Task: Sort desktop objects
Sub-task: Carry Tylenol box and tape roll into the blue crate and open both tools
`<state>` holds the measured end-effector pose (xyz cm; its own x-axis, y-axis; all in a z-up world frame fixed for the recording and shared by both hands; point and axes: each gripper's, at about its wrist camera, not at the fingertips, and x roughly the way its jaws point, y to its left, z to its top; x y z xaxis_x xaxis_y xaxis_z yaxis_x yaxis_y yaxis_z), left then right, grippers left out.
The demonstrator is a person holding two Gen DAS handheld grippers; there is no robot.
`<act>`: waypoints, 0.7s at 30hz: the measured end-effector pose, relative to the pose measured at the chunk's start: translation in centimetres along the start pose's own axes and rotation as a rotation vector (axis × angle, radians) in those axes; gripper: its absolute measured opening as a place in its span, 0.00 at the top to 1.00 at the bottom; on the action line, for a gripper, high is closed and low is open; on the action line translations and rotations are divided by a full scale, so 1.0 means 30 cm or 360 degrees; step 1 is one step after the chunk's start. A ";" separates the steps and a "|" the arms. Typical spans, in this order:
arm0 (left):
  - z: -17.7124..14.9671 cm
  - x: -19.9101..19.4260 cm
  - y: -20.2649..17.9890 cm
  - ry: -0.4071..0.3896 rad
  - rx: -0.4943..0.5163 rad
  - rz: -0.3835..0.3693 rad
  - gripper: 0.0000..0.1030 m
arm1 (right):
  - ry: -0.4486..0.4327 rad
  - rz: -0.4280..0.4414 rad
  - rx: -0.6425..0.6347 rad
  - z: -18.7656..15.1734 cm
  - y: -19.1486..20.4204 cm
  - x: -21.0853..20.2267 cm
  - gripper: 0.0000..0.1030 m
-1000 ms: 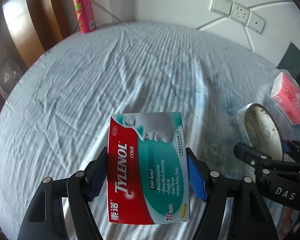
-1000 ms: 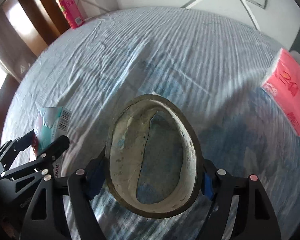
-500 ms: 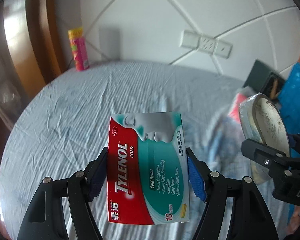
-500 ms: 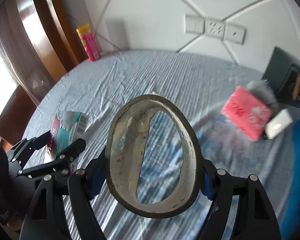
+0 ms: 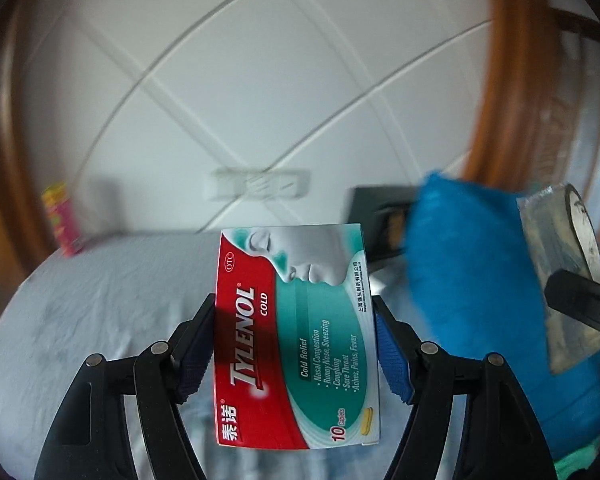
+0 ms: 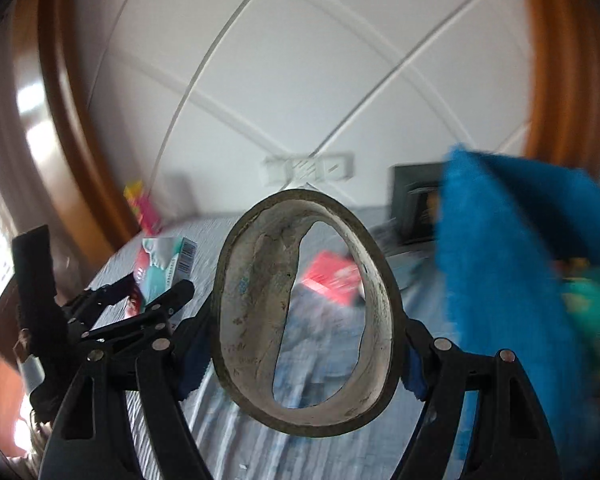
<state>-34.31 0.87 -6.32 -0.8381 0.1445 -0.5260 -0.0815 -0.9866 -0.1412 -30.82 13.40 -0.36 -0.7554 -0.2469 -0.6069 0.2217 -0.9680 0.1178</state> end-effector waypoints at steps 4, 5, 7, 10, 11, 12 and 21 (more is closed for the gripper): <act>0.084 -0.038 -0.306 -0.0096 0.0078 -0.0234 0.31 | -0.0134 -0.0133 0.0076 0.002 -0.266 -0.235 0.26; 0.102 -0.047 -0.389 -0.0114 0.0101 -0.0297 0.31 | -0.0159 -0.0172 0.0085 0.000 -0.323 -0.283 0.26; 0.128 -0.067 -0.582 -0.0132 0.0176 -0.0447 0.31 | -0.0185 -0.0297 0.0111 -0.015 -0.476 -0.389 0.26; 0.136 -0.081 -0.829 -0.0137 0.0292 -0.0573 0.31 | -0.0172 -0.0471 0.0188 -0.049 -0.706 -0.489 0.26; 0.135 -0.082 -0.907 -0.0129 0.0329 -0.0602 0.31 | -0.0156 -0.0530 0.0219 -0.064 -0.786 -0.509 0.26; 0.121 -0.069 -0.971 -0.0068 0.0365 -0.0612 0.31 | -0.0137 -0.0581 0.0245 -0.078 -0.852 -0.519 0.26; -0.036 0.056 -1.299 0.0425 0.0619 -0.0544 0.31 | 0.0150 -0.0635 0.0271 -0.207 -1.199 -0.528 0.26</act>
<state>-31.96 39.63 -2.60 -0.5686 0.4237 -0.7051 -0.5578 -0.8286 -0.0480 -23.00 52.40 0.13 -0.7000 0.1450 -0.6993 -0.1862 -0.9824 -0.0173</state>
